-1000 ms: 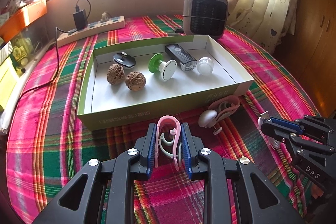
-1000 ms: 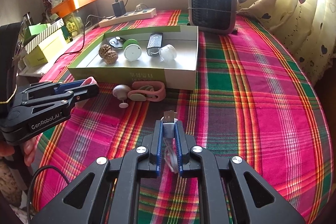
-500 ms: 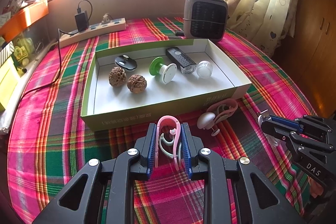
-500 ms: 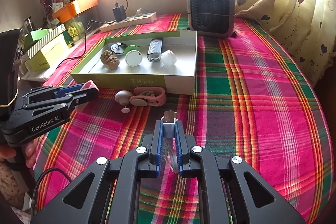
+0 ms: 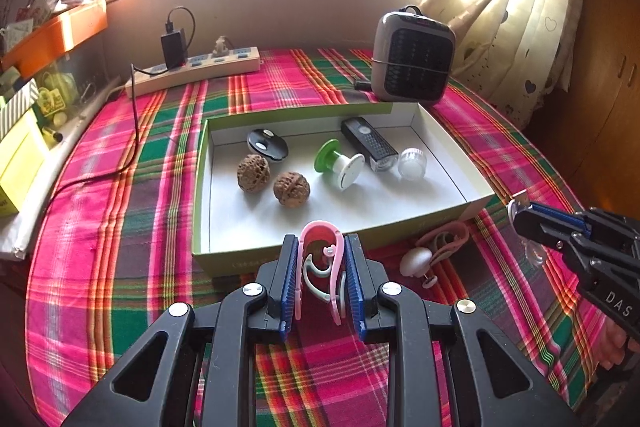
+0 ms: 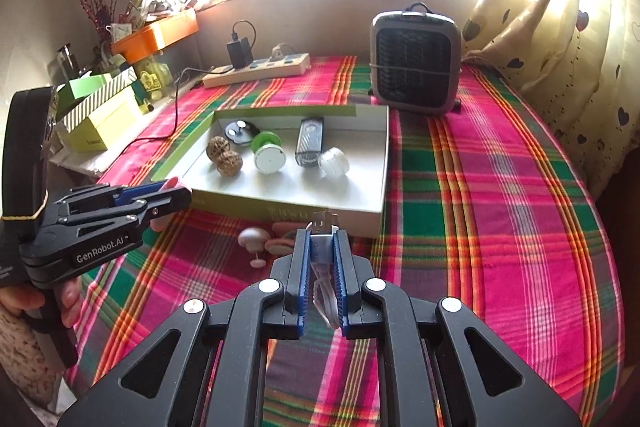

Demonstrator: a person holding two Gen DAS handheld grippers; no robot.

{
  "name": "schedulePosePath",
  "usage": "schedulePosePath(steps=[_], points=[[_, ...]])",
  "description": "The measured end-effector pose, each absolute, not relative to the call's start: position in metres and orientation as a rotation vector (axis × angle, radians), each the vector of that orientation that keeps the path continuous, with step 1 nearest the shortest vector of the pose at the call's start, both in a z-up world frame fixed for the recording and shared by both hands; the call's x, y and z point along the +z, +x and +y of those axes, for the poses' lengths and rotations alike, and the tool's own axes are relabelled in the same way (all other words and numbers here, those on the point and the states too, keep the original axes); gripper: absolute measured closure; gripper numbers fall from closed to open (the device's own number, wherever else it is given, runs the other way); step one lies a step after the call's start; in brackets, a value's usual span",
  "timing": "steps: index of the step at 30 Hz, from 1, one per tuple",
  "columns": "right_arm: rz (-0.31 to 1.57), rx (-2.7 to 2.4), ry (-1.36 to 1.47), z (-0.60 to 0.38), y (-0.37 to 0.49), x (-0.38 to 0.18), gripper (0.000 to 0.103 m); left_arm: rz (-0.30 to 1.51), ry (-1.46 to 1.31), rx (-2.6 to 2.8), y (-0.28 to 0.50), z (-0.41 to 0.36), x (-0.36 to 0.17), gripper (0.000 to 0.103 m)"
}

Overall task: Organize objects
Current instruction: 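Carry the USB cable and pink ear hook up over the tray with both grippers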

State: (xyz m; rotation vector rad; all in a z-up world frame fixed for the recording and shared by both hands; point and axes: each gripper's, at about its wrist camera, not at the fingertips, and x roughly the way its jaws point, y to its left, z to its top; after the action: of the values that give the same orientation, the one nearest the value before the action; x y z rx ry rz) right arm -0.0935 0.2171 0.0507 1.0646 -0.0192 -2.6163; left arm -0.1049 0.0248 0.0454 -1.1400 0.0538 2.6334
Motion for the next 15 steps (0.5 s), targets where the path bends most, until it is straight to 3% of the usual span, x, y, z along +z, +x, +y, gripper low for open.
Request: schedulePosePath(steps=[15], points=[[-0.017, -2.597, 1.027, 0.202, -0.141, 0.068, 0.091, -0.013, -1.171, 2.651, -0.133, 0.011, 0.044, 0.082]])
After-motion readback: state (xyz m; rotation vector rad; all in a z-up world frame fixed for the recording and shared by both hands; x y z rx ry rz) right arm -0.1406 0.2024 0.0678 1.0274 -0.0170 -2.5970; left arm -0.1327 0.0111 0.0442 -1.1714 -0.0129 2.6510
